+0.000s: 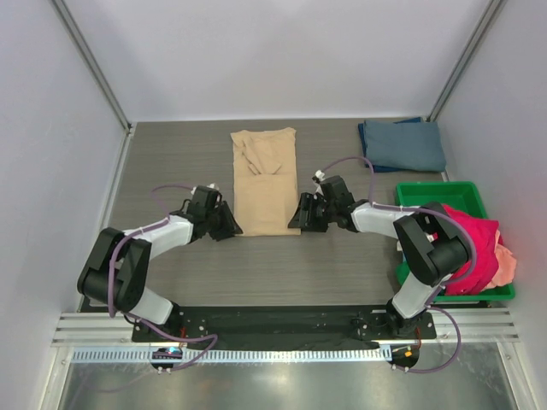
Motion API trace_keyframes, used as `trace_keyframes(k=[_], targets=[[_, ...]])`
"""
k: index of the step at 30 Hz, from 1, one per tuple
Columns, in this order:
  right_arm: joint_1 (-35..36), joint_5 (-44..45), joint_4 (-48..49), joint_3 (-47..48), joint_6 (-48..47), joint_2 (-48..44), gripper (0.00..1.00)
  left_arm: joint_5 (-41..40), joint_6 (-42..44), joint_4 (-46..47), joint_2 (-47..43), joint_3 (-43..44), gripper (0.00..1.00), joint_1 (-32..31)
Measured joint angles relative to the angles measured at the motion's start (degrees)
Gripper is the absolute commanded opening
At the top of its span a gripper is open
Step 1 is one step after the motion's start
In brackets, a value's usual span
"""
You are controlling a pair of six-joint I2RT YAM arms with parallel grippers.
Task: Fold and stack the t-shirts
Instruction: Fold the tshirt
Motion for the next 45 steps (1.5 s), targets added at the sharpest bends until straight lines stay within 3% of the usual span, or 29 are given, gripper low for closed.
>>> trace_keyframes(k=[4,7,24,39,45], targets=[[0.28,-0.22,0.31,0.00,0.02,0.15,0.58,-0.17,-0.09,0.35,0.83,-0.13,0.08,-0.04],[0.28,-0.31,0.35,-0.07,0.02,0.15,0.58,-0.02,-0.33,0.90,1.31,-0.13,0.00,-0.04],[0.44,-0.61,3.96,-2.05,0.04,-0.26,0.57,0.20,-0.48,2.10,1.75,-0.13,0.00,-0.09],[1.03,-0.76,4.20,-2.27,0.02,0.15,0.45,1.03,-0.48,3.69,2.51,-0.13,0.00,-0.09],[1.11,-0.55,3.50,-2.38,-0.07,0.17,0.29,1.05,-0.48,3.78,2.54,-0.13,0.00,-0.09]])
